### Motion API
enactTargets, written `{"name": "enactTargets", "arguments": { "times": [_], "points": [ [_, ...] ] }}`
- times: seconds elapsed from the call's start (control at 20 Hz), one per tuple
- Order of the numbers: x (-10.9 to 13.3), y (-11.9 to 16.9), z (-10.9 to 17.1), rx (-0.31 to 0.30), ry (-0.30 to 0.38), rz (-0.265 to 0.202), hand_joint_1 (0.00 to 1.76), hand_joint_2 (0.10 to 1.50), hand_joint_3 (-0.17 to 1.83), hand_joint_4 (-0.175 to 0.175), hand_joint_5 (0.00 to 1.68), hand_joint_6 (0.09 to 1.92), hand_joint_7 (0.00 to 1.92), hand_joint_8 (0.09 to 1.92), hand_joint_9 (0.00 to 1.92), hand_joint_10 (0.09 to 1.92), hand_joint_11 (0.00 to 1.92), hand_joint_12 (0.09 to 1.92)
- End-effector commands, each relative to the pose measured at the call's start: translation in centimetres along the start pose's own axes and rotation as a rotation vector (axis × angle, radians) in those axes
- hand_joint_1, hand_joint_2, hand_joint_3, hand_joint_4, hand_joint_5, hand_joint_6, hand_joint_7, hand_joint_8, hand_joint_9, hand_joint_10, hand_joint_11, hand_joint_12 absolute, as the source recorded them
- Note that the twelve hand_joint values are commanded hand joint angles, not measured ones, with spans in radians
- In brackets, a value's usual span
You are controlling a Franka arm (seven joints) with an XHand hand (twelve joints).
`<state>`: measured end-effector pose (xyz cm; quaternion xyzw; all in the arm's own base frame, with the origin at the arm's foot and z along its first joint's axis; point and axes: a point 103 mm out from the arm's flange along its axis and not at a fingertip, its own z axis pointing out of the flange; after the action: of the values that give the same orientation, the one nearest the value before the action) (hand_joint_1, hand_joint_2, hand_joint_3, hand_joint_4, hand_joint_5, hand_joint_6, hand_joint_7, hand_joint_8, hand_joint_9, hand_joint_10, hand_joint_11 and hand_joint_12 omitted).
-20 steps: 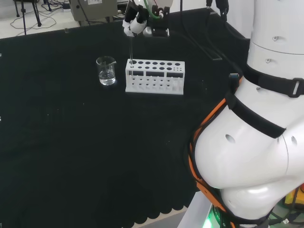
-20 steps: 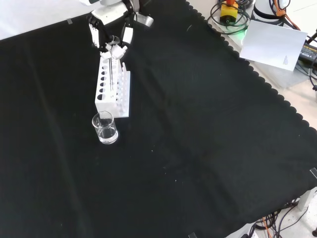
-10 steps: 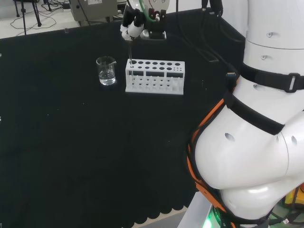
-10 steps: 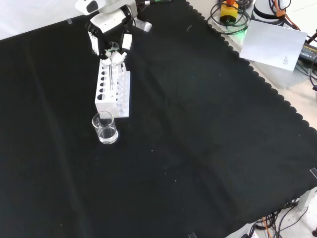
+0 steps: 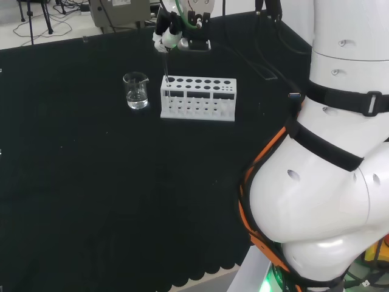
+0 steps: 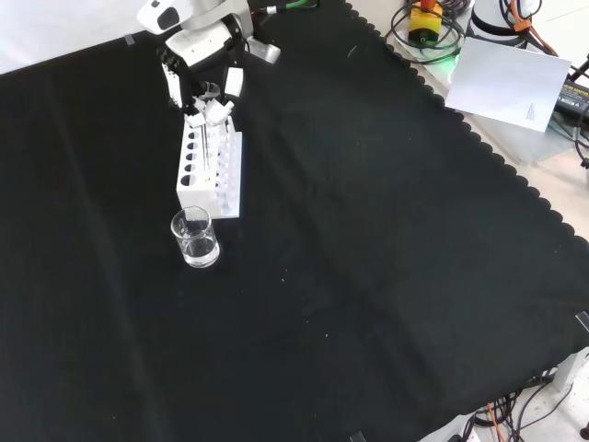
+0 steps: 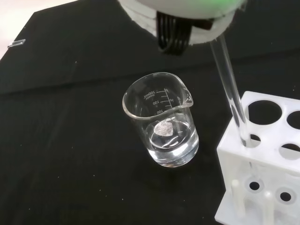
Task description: Put the glass rod back on the white test tube rack.
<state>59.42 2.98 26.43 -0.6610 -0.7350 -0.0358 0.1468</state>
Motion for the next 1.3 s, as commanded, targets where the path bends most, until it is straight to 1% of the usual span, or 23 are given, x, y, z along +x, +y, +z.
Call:
{"name": "enactTargets", "arguments": {
  "times": [0.05,0.25,0.4,0.5,0.6,0.65,0.7,0.75,0.85,0.95,1.1,1.3],
  "points": [
    [-0.9,0.1,0.4,0.009,0.011,0.012,1.31,0.75,0.53,-0.175,1.24,0.37,1.25,0.96,1.78,0.73,1.4,1.05],
    [-1.1,0.1,0.6,0.015,0.013,0.017,1.31,0.75,0.53,-0.175,1.24,0.37,1.25,0.96,1.78,0.73,1.4,1.05],
    [-1.6,-0.1,0.6,0.021,0.039,0.018,1.31,0.74,0.55,-0.175,1.24,0.38,1.25,0.95,1.79,0.73,1.4,1.05],
    [-1.9,-0.1,0.5,0.034,0.05,0.019,1.32,0.7,0.62,-0.175,1.22,0.46,1.28,0.94,1.8,0.71,1.42,1.04],
    [-2.0,-0.1,0.4,0.04,0.054,0.02,1.32,0.68,0.65,-0.175,1.17,0.58,1.32,0.83,1.81,0.68,1.44,1.03],
    [-2.0,-0.1,0.3,0.047,0.053,0.021,1.31,0.7,0.61,-0.175,1.13,0.66,1.34,0.76,1.81,0.67,1.45,1.01],
    [-1.9,-0.1,0.2,0.057,0.05,0.021,1.36,0.63,0.69,-0.175,1.05,0.75,1.36,0.68,1.82,0.64,1.47,0.99],
    [-1.9,-0.1,0.2,0.064,0.051,0.022,1.36,0.53,0.8,-0.175,0.93,0.83,1.33,0.64,1.83,0.62,1.49,0.96],
    [-1.9,-0.2,0.1,0.067,0.06,0.02,1.36,0.4,0.95,-0.175,0.66,0.95,1.19,0.68,1.83,0.58,1.53,0.92],
    [-2.0,-0.2,0.0,0.066,0.072,0.017,1.36,0.35,0.99,-0.175,0.49,0.96,1.08,0.74,1.83,0.56,1.56,0.9],
    [-2.0,-0.3,0.0,0.067,0.072,0.016,1.37,0.32,1.0,-0.175,0.38,0.91,0.99,0.77,1.84,0.54,1.58,0.88],
    [-2.0,-0.4,-0.3,0.057,0.07,0.019,1.38,0.31,0.99,-0.175,0.36,0.86,0.97,0.78,1.84,0.52,1.59,0.87]
  ]
}}
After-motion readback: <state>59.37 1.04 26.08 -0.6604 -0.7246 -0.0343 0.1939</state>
